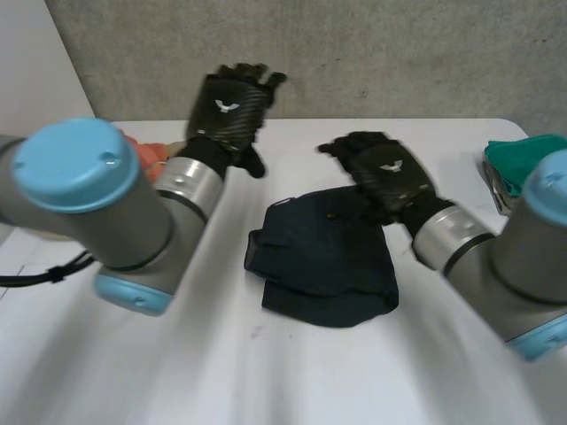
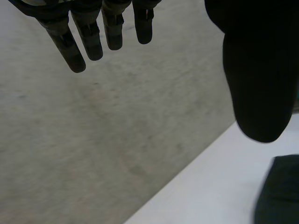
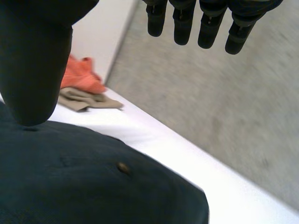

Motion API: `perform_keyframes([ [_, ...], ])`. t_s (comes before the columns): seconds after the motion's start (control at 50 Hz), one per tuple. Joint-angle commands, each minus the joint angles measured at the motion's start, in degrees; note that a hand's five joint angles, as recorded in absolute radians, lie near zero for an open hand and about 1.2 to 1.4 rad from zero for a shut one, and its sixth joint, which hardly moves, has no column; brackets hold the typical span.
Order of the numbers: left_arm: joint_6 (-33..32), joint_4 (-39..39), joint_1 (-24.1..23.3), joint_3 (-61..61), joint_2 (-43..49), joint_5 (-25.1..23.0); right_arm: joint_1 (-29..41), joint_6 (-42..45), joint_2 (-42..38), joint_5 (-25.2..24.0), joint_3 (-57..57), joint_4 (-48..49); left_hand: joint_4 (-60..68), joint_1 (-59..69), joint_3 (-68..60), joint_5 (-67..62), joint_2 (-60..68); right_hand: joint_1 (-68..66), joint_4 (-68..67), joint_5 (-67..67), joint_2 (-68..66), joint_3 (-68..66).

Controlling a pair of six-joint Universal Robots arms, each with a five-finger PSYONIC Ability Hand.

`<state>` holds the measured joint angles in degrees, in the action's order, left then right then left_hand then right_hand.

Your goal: Fold the laundry.

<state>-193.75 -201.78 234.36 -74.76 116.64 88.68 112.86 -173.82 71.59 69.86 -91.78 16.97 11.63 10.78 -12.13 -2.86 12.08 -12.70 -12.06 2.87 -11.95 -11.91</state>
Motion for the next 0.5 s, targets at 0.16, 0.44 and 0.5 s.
perform_keyframes([
  [0.16, -0.1, 20.3, -5.5, 15.4, 19.8, 4.1, -4.9, 0.1, -15.9, -0.1, 16.5, -22.5, 1.9, 2.8, -1.4, -0.7, 1.5, 2.7, 2.1, -2.9, 1.9, 1.9],
  [0.44, -4.7, 32.8, -5.4, 14.9, 21.7, 8.3, -5.2, 16.2, -19.9, 9.6, 17.5, -24.3, 7.5, 8.4, -7.0, -6.3, 7.1, 2.7, 2.1, -2.9, 1.9, 1.9],
  [0.5, -4.7, 33.2, -5.9, 14.9, 20.7, 8.0, -5.0, 17.2, -17.8, 11.1, 16.9, -23.4, 4.1, 5.0, -3.7, -2.9, 3.7, 2.7, 2.1, -2.9, 1.9, 1.9],
])
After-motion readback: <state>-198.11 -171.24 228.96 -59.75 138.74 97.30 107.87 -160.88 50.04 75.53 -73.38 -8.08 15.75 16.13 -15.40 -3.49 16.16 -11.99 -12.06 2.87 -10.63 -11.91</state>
